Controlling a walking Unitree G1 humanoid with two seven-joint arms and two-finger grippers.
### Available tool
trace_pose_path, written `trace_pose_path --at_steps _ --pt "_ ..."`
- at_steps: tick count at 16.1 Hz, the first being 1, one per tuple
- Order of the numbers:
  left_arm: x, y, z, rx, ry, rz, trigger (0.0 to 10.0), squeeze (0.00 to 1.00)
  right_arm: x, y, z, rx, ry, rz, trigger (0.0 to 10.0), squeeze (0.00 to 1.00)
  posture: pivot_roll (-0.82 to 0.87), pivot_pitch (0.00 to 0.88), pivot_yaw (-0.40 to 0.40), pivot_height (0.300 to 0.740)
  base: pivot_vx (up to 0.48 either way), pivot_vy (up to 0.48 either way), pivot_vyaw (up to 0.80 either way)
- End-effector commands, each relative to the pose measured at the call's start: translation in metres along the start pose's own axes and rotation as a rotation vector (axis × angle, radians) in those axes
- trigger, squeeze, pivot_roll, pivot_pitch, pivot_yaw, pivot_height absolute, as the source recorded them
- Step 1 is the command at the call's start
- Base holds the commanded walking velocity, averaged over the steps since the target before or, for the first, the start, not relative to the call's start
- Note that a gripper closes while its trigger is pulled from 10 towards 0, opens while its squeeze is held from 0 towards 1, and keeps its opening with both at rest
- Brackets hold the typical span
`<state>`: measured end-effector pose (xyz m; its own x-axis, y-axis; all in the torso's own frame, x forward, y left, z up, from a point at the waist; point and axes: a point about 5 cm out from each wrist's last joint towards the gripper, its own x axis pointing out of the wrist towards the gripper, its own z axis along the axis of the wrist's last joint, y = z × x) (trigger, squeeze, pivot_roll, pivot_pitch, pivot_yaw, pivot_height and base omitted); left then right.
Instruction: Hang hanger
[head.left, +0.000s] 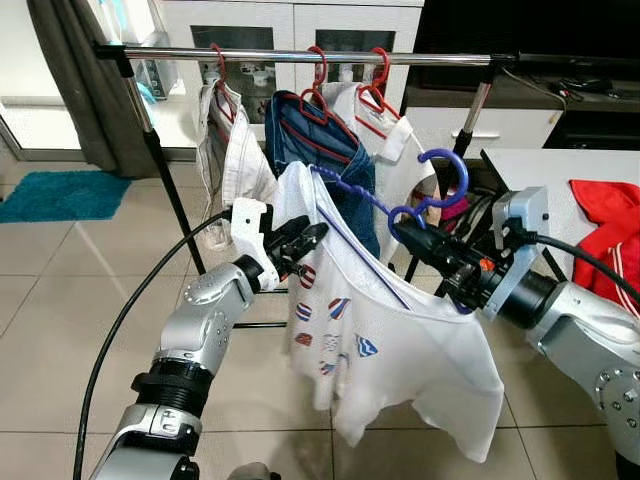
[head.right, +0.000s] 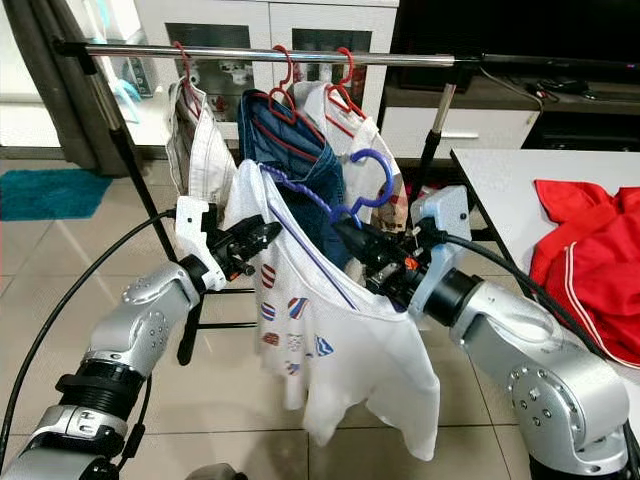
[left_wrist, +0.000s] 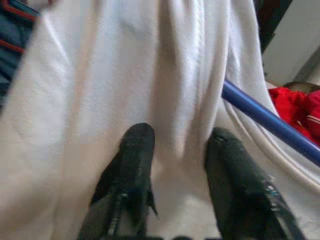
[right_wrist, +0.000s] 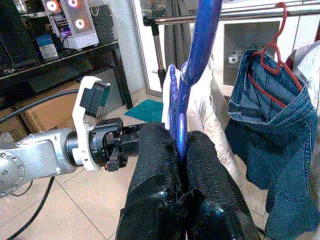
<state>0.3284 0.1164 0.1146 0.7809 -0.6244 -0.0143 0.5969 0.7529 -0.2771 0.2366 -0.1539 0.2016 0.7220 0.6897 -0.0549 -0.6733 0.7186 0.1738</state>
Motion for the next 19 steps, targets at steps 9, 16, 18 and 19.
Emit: trace_pose_path --at_steps 9,16,18,19 --pt "0.009 0.002 -0.002 0.039 0.004 -0.024 0.0 0.00 -0.001 0.004 0.006 -0.027 -0.027 0.018 0.0 0.00 -0.05 0.000 0.012 0.740 0.000 0.000 0.00" --pt "0.008 0.012 0.008 0.031 -0.043 -0.002 0.0 0.00 -0.002 0.003 0.004 -0.034 -0.010 0.014 0.0 0.00 -0.05 0.000 0.010 0.740 0.000 0.000 0.00" --pt "0.006 0.013 0.010 0.033 -0.052 0.001 0.0 0.00 -0.002 0.003 0.004 -0.035 -0.006 0.015 0.0 0.00 -0.05 0.000 0.009 0.740 0.000 0.000 0.00" --pt "0.004 0.013 0.011 0.043 -0.049 -0.006 0.0 0.00 -0.002 0.003 0.002 -0.035 0.002 0.016 0.0 0.00 -0.05 0.000 0.008 0.740 0.000 0.000 0.00"
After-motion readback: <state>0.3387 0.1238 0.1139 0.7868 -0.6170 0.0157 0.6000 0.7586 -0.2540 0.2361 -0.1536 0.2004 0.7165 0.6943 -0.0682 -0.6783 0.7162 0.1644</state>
